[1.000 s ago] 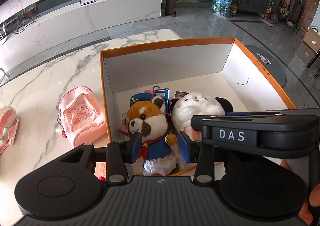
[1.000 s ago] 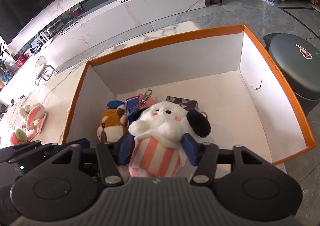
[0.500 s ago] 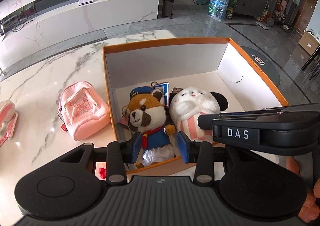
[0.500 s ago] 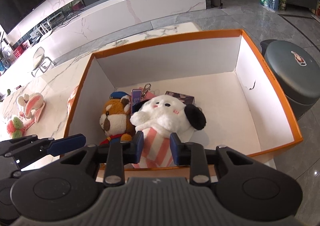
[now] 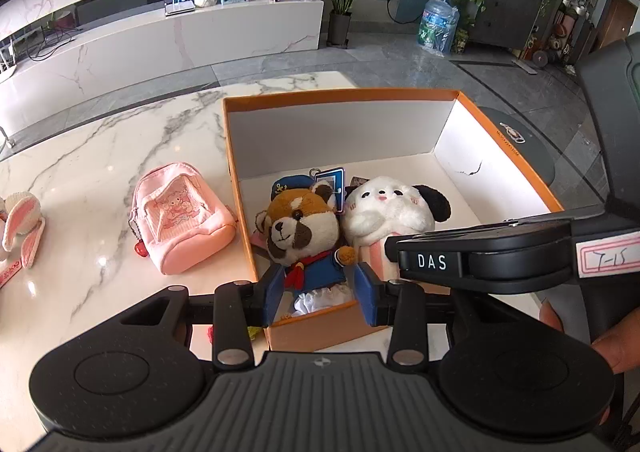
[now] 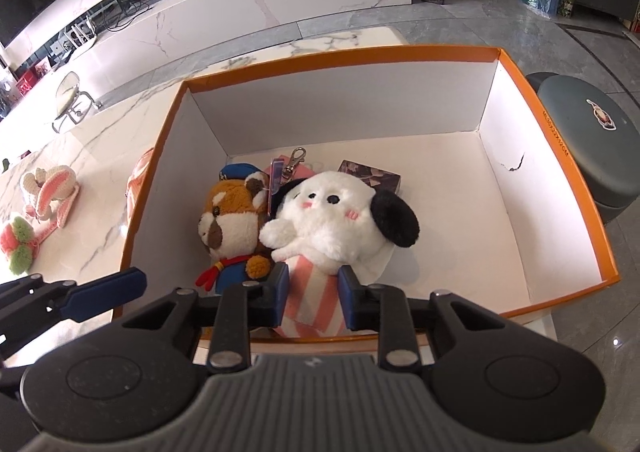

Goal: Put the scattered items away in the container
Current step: 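Lower both held plush toys down into the orange box, then open both grippers to release the plush toys inside the box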

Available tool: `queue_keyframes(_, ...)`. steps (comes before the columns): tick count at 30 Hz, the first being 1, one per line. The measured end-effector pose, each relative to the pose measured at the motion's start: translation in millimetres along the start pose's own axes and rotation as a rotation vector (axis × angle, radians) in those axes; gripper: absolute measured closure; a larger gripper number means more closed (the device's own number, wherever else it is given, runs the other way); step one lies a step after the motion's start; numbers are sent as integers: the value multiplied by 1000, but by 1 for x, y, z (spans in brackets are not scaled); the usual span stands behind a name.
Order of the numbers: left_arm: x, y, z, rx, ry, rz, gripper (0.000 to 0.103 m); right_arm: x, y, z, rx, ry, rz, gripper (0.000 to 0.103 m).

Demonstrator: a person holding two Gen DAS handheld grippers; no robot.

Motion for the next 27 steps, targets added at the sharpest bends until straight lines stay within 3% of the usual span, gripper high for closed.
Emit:
queue_keyframes(13,-6,43,2,-87,-24,-9,55,6,60,-7,-157,1,-49,71)
queue_keyframes(18,-5,61,1,-119,-27,8,55,9,82,-11,-207,-11,-55,59)
queue_keyframes(22,-3,79,-1,-151,-29,22,54,13,100,-15,-257,-21,-62,43)
queue_keyframes(27,5,101,-7,-182,-29,55,52,23,121,-23,-305,-32,-56,37)
Point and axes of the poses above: each gripper's, at about its wrist camera, not at the fingertips, and y roughly against the way its jaws point, x to its left, z to its top, the point moved 10 cm from there along -y, roughly the way its jaws point, and after that the axes turned 15 degrees about -y, right-handed, at the moved point
